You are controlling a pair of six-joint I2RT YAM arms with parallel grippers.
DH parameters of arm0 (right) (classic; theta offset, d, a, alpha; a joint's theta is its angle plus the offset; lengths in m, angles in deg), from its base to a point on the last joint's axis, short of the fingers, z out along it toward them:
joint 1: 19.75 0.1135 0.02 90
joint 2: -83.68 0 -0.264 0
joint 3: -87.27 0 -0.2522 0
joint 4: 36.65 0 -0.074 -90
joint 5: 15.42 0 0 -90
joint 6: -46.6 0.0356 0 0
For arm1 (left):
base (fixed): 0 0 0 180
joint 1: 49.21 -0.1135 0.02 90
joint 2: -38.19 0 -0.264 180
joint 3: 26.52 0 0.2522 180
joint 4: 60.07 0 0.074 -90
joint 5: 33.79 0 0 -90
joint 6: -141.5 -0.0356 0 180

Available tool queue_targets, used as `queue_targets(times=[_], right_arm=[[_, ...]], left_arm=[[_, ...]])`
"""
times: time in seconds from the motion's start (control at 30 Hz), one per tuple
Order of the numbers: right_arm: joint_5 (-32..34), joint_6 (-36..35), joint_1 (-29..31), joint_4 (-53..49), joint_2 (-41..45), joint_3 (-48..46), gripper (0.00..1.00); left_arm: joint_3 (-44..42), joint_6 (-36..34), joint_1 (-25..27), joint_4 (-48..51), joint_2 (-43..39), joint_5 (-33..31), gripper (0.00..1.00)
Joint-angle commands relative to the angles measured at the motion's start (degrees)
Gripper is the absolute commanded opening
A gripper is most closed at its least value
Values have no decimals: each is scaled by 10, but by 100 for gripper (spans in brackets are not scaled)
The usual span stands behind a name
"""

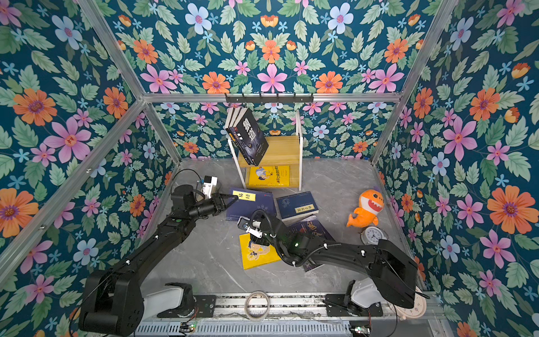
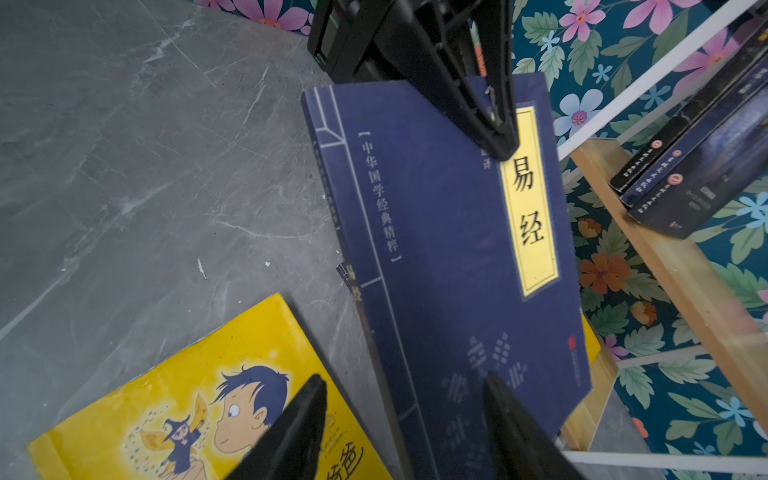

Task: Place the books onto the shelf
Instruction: 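Lower the blue book onto the lower shelf beside the yellow book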

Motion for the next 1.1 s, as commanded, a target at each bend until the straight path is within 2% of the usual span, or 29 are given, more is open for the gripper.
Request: queue_targets(times=[0.0,0.13,0.17,0.23,0.27,0.33,0.4,0.5,0.6,0.77,0.87,0.97,1.07], right_arm=[[43,-30,1,37,-23,24,57],[86,-63,1,74,-53,34,40],[101,-73,1,80,-61,40,32],[119,-80,1,65,-66,53,8],[121,-82,1,59,-63,53,0],[121,-93,1,72,-54,39,0],[124,-104,-1,70,-46,32,0],[121,-104,-2,-3,-28,44,0],[117,-120,-10,-18,-17,35,0],[96,-125,-32,-82,-1,50,0],[84,-138,-54,-101,-5,61,0],[98,-152,-72,-132,-19,89,0],[109,-181,-89,-118,-34,97,0]], left_arm=[[2,23,-1,-33,-2,0,0],[-5,18,-1,-35,-10,-10,0],[-4,17,-1,-34,-11,-10,0],[-2,19,-2,-29,-11,-11,0],[-3,19,-2,-27,-12,-13,0],[-7,10,-2,-28,-16,-20,0],[-5,-14,-6,-13,-18,-31,16],[7,-45,-25,22,-19,-60,34],[7,-87,-46,41,-34,-89,44],[17,-121,-89,87,-52,-136,53],[29,-180,-95,120,-61,-163,64],[42,-229,-104,151,-61,-182,87],[51,-278,-104,178,-67,-233,99]])
